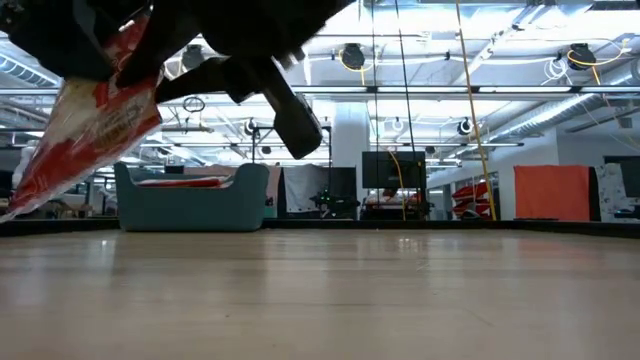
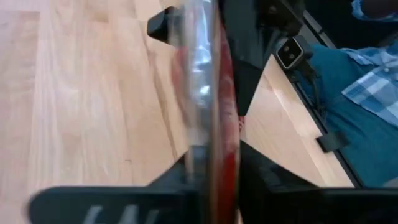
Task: Sort popcorn bags into baskets
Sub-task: Put the red popcorn bag into the blue bin
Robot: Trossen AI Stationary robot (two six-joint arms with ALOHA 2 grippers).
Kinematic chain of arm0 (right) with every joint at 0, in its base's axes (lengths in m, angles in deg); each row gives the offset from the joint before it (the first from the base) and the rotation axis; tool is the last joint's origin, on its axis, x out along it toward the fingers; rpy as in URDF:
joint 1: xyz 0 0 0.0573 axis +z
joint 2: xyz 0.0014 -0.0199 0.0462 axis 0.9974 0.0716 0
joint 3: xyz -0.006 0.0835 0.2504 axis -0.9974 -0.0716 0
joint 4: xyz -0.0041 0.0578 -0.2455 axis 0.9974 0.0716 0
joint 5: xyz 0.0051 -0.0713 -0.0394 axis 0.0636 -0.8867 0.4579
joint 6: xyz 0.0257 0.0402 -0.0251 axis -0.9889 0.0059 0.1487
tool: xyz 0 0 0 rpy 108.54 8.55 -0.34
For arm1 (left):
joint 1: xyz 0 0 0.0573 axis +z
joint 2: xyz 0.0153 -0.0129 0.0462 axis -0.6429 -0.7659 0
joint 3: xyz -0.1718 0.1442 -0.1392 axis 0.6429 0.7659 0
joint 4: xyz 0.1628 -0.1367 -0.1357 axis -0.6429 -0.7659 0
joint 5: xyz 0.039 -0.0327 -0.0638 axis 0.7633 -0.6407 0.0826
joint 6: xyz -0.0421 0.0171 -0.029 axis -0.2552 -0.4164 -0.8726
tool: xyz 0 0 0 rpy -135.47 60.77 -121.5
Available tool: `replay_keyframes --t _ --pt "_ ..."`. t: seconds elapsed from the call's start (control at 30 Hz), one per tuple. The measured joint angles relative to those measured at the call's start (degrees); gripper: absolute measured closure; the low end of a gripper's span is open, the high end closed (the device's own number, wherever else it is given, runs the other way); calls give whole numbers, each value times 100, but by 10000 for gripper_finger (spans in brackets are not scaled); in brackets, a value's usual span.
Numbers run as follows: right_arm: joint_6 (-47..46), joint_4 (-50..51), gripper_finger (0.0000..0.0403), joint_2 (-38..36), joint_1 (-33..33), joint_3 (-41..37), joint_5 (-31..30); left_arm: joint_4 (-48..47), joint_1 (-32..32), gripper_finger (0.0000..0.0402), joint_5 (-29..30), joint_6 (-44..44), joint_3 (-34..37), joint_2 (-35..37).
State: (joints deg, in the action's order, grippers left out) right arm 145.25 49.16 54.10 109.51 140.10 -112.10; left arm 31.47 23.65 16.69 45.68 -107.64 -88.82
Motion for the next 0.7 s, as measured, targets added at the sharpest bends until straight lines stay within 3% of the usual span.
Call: replay_keyframes --t 0.13,0.27,0.4,0.53,0.7 --pt "-1115 -20 309 0 0 0 5 -14 0 383 -21 96 0 0" --pt "-2089 -20 278 -2 18 0 -162 -55 0 373 17 87 1 17" --pt "-2447 91 254 -11 132 9 -619 -53 4 352 47 87 4 158" --pt "-2850 33 241 -63 302 -154 -1192 -73 22 365 97 90 4 485" --pt "-3777 -28 242 -417 542 -640 -1901 -353 81 381 575 87 7 1019"
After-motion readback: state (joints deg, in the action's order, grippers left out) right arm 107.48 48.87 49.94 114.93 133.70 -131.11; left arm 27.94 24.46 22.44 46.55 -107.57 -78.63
